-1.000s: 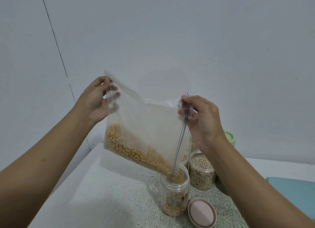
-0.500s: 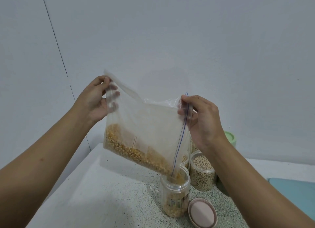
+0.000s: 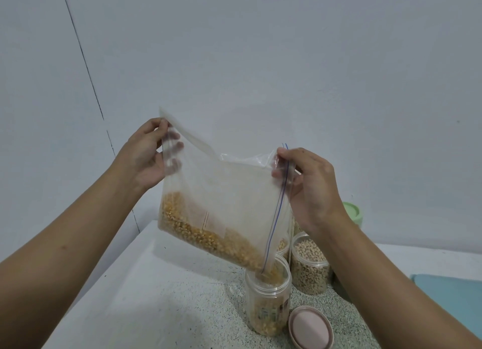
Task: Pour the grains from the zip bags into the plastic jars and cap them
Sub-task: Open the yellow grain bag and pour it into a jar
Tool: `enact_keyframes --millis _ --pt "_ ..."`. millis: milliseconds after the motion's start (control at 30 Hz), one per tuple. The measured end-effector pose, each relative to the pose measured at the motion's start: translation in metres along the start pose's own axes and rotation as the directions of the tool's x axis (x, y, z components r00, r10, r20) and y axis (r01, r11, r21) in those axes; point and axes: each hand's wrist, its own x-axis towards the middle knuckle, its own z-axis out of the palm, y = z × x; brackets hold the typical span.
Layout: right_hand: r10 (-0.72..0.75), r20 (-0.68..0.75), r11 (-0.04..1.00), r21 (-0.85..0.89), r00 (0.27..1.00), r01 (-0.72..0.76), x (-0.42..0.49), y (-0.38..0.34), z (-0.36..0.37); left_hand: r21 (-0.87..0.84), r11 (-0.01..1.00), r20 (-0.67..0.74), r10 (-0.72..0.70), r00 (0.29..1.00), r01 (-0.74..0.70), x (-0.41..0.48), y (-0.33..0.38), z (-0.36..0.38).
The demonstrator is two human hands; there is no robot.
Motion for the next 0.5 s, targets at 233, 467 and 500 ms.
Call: enact_keyframes --millis 233,467,500 --pt "-0.01 0.008 1.0 0.004 1.0 0.01 0.0018 0.0004 -0.0014 -0.004 1.0 0.01 0.001 1.0 -0.001 0.0023 -0.001 0.0015" --pt "-0.011 0.008 1.0 0.009 1.0 0.011 0.0011 0.0014 -0.0033 0.005 1.0 0.015 0.009 1.0 -0.009 0.0008 -0.0011 0.0024" --pt "-0.01 0.007 1.0 0.01 1.0 0.01 0.0011 0.0013 -0.0035 0.006 1.0 0.013 0.01 1.0 -0.01 0.0005 -0.0009 0.0025"
